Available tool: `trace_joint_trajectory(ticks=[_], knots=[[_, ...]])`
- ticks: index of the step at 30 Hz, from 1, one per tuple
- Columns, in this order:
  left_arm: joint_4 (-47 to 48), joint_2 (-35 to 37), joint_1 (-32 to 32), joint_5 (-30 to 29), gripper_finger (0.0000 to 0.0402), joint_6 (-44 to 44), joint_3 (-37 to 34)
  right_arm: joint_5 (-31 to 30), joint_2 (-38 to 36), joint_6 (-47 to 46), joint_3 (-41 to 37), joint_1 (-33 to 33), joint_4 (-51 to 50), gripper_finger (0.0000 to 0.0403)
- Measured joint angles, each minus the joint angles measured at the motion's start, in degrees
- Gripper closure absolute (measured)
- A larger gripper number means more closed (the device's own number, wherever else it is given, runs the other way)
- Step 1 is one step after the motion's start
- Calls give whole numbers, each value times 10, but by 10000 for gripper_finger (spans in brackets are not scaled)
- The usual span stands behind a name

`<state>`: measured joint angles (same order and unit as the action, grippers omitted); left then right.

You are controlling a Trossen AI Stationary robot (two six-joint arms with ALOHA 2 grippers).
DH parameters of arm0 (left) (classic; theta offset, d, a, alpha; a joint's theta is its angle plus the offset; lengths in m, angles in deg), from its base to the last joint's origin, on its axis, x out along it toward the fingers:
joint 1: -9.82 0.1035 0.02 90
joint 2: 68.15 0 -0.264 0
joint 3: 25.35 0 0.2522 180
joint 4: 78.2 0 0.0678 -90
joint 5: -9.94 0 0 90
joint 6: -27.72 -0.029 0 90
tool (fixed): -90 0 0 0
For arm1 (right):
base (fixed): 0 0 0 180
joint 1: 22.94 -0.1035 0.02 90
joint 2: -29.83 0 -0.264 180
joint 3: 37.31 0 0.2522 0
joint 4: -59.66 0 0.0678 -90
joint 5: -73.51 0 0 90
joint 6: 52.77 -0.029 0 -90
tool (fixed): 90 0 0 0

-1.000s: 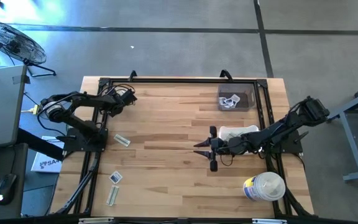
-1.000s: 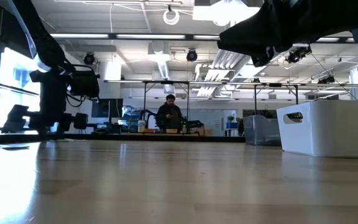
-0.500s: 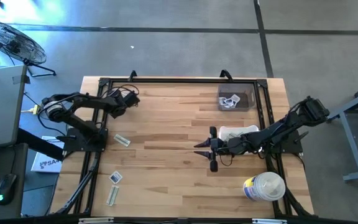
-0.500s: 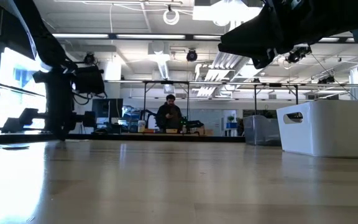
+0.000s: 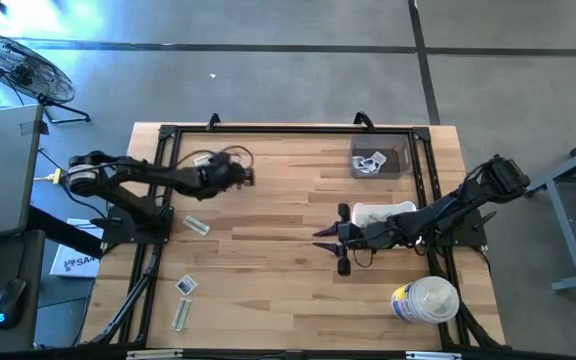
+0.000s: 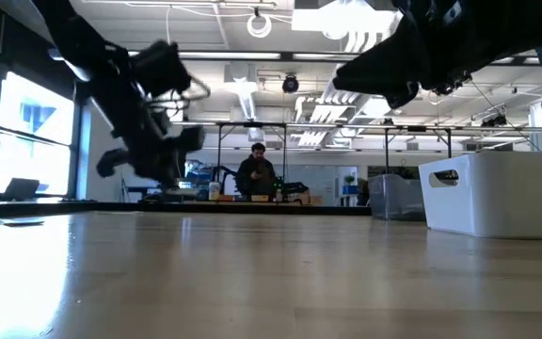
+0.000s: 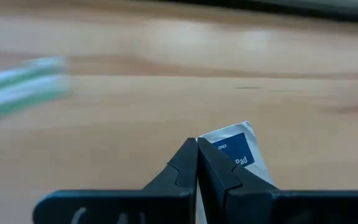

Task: Pick & Place First Aid Supplies
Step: Put the alcohol pad into the black bin

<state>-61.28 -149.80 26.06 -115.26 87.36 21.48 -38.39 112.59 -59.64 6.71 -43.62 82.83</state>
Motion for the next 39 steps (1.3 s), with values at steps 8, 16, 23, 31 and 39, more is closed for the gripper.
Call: trace_joint_trajectory(ticks=[8, 16, 23, 31, 39], knots=[[-234, -21, -186, -105, 401, -62, 1, -97, 0, -40, 0, 6, -76, 306], [-394, -149, -298, -228, 401, -222, 63, -84, 2, -102, 0, 36, -62, 255], [-406, -277, -314, -194, 401, -400, 214, -66, 30, -119, 0, 47, -34, 208], [-332, -309, -342, -224, 401, -477, 308, -94, 57, -186, 0, 47, -33, 214], [-321, -305, -387, -258, 401, -509, 309, -93, 48, -97, 0, 17, -19, 228]])
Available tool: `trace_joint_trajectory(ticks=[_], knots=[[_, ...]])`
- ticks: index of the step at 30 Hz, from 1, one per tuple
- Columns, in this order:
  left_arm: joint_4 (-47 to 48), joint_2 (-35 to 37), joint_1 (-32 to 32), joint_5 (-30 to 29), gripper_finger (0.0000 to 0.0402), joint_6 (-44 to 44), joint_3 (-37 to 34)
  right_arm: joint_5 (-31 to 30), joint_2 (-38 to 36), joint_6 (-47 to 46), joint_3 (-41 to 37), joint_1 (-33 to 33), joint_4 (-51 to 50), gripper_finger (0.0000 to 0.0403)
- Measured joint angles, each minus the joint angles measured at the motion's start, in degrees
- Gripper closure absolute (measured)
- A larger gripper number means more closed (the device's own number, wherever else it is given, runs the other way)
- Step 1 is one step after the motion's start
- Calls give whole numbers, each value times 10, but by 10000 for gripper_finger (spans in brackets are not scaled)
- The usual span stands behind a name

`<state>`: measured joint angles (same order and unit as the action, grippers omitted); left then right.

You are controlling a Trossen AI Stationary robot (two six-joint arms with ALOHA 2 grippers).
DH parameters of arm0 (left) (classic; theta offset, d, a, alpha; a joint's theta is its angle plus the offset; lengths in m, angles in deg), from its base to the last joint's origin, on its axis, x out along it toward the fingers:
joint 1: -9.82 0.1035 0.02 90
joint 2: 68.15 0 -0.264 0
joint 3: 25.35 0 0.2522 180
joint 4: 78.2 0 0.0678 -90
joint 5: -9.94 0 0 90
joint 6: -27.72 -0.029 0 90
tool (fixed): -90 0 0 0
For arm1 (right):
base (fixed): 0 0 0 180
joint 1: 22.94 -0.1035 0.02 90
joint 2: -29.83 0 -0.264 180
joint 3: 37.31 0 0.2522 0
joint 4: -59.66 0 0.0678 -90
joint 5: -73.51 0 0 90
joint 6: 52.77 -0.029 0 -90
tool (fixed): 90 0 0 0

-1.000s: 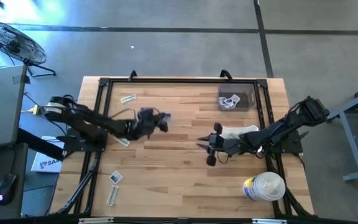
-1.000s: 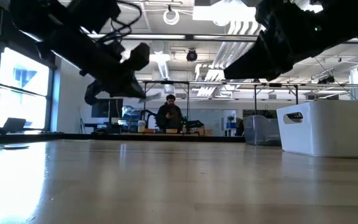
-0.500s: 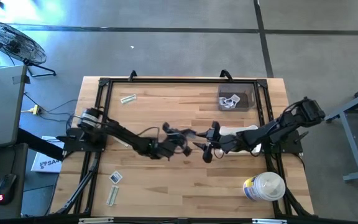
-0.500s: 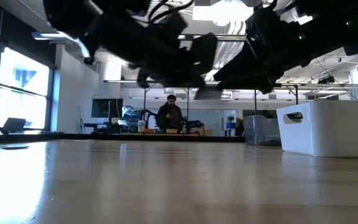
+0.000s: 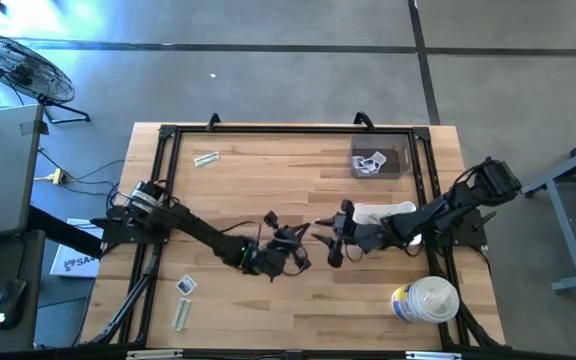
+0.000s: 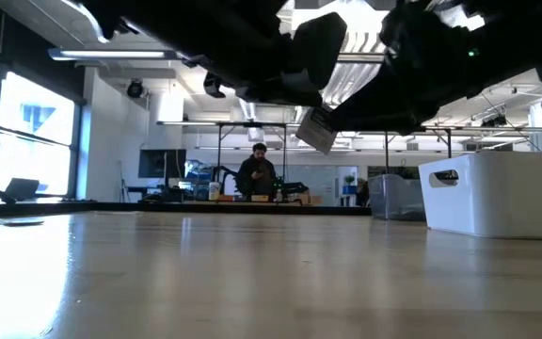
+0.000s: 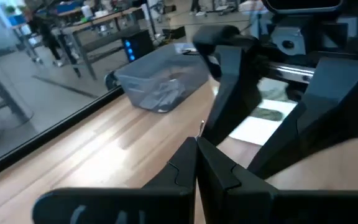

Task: Pick & Place First Aid Supplies
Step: Put the alcohol pad into the black bin

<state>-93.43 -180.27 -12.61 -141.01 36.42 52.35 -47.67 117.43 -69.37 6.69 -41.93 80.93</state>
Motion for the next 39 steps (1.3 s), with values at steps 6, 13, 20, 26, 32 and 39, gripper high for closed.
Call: trace_joint_trajectory(ticks=[6, 13, 20, 26, 32, 39], knots=[[-13, 0, -37, -3, 401, -29, 0, -5, -1, 128, 0, -37, -2, 236], [-14, 0, -52, -3, 401, -40, 0, -7, -1, 141, 0, -44, 2, 251], [-14, 0, -55, 23, 401, -33, 0, -5, -1, 141, 0, -44, 2, 258], [-13, 0, -54, 37, 401, -25, 0, -1, -1, 141, 0, -43, 2, 252], [-13, 0, -59, 36, 401, -25, 0, -4, -1, 141, 0, -43, -1, 244], [-13, 0, -61, 34, 401, -22, 0, 27, -1, 141, 0, -43, -1, 242]])
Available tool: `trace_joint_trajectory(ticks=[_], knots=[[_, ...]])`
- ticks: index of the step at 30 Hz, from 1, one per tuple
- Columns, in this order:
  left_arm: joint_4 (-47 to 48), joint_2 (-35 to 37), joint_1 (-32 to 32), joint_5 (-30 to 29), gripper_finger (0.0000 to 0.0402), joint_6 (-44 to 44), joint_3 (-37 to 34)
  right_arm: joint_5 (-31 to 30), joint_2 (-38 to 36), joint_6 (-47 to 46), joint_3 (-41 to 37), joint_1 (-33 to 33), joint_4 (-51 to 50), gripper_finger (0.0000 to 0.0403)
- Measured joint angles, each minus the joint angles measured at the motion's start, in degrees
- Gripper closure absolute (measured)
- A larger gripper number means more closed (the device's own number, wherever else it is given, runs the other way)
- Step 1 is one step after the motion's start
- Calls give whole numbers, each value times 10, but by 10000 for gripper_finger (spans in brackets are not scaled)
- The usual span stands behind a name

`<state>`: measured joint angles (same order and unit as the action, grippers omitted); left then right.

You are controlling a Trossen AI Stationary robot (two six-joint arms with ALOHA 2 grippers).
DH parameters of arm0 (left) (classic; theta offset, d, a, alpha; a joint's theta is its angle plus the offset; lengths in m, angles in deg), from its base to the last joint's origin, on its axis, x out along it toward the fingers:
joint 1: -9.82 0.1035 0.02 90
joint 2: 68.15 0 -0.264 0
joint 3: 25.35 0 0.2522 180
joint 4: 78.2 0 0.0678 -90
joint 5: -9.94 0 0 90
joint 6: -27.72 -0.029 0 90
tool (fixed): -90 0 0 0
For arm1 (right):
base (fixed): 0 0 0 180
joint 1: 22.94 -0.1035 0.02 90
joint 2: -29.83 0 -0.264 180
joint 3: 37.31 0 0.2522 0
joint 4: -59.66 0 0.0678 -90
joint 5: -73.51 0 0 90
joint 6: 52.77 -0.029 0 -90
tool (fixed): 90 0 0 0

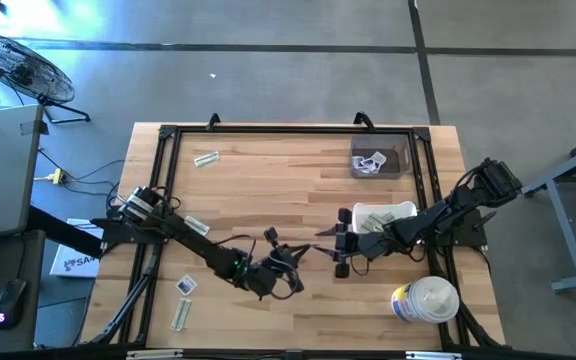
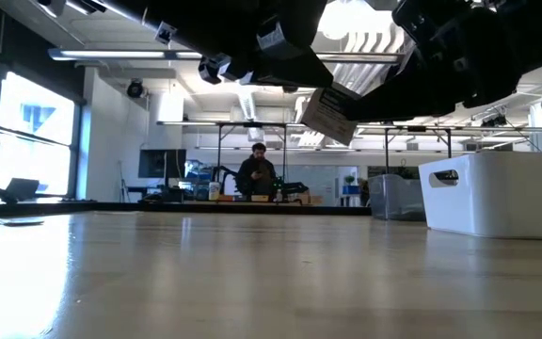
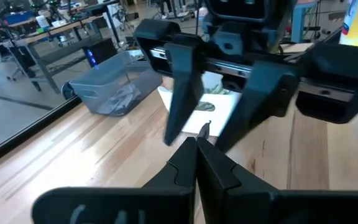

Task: Pick & Place First Aid Supplies
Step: Put the alcohol pad into the black bin

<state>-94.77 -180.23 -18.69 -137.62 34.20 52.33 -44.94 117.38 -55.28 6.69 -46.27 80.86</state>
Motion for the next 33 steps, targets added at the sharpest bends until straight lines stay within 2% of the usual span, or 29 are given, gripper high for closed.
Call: trace_joint_trajectory(ticks=[5, 14, 19, 24, 28, 33], knots=[[-1, 0, 0, 0, 401, 4, 0, 21, 0, 0, 0, 0, 8, 275], [-1, 0, 0, -4, 400, 4, 0, 50, 0, 2, 0, 1, 11, 395], [4, 0, 0, -7, 383, 1, 0, 35, 0, -2, 0, 1, 13, 389], [65, 28, -5, -20, 330, 8, -1, 26, 0, -36, 0, 1, 13, 399], [188, 75, -22, -54, 281, 43, 0, -50, -11, -80, 0, 1, -2, 400], [349, 126, -54, -61, 250, 140, 0, -213, -87, -92, 0, 7, -96, 399]])
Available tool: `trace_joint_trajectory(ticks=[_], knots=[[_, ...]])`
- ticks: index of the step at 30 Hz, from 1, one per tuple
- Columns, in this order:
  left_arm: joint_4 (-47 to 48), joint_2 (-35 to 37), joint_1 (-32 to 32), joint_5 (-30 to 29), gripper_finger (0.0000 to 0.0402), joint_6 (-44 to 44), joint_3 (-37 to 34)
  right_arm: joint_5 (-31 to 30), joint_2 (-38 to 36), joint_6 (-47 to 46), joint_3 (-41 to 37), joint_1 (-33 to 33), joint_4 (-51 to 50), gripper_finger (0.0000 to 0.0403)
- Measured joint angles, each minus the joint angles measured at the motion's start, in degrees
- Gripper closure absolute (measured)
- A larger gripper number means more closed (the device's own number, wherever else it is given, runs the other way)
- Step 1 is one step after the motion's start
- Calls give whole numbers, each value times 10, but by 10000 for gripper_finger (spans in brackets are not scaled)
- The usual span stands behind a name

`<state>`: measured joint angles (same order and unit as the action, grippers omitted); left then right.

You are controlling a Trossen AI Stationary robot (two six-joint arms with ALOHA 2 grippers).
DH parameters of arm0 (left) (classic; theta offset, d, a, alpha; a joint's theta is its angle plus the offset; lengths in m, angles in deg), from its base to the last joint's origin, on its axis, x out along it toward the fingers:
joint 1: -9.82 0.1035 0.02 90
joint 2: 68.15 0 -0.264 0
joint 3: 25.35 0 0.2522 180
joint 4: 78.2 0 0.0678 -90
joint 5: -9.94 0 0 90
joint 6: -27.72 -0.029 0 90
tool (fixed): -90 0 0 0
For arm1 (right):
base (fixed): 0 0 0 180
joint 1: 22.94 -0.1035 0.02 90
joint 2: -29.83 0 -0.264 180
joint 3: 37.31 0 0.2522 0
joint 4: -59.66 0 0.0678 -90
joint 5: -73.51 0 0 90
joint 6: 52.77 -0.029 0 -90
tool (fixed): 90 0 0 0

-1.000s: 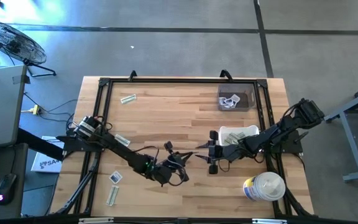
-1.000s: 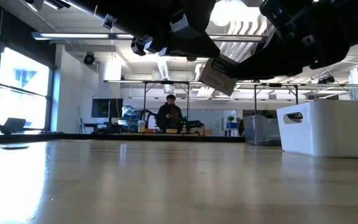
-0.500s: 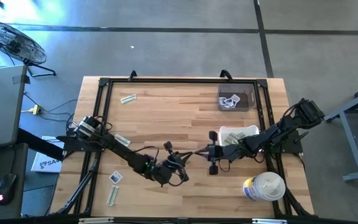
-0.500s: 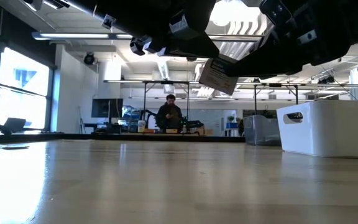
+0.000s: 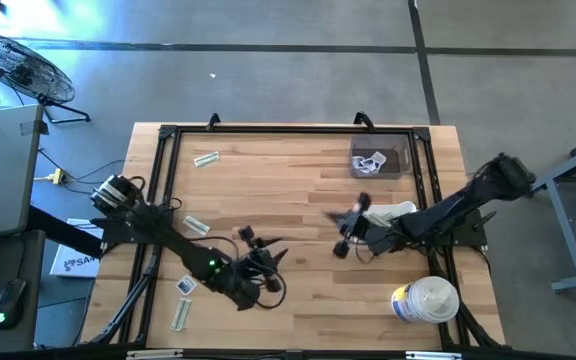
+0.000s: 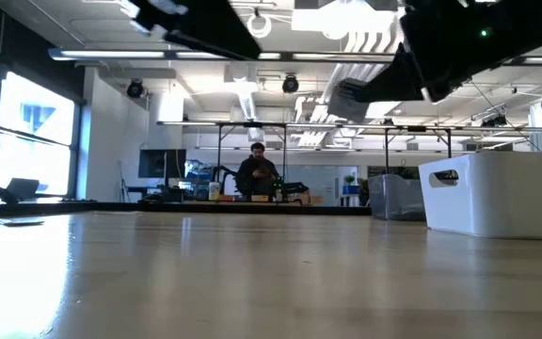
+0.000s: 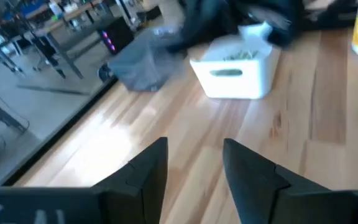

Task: Pick & Place First Aid Supplies
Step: Put the alcohol pad into the black bin

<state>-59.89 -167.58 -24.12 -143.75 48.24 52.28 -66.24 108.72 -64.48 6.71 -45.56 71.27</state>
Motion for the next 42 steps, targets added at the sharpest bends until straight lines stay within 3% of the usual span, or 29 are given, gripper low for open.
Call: trace_joint_trajectory(ticks=[5, 11, 15, 24, 30, 37, 42], knots=[[93, 13, -25, -5, 248, 94, 0, -101, -122, -97, 0, 47, -170, 400], [110, 9, -29, 18, 247, 143, 0, -90, -234, -221, 0, 171, -367, 401], [109, 9, -28, 37, 247, 149, 0, -29, -255, -286, 0, 277, -445, 402], [107, 9, -28, 40, 247, 149, 0, 138, -193, -271, -26, 476, -351, 401], [106, 9, -28, 42, 247, 149, 0, 308, -132, -286, -49, 580, -251, 397], [106, 9, -28, 36, 247, 149, 0, 387, -72, -288, -49, 610, -229, 400], [106, 9, -28, 34, 247, 151, 0, 388, -28, -277, -49, 610, -226, 392]])
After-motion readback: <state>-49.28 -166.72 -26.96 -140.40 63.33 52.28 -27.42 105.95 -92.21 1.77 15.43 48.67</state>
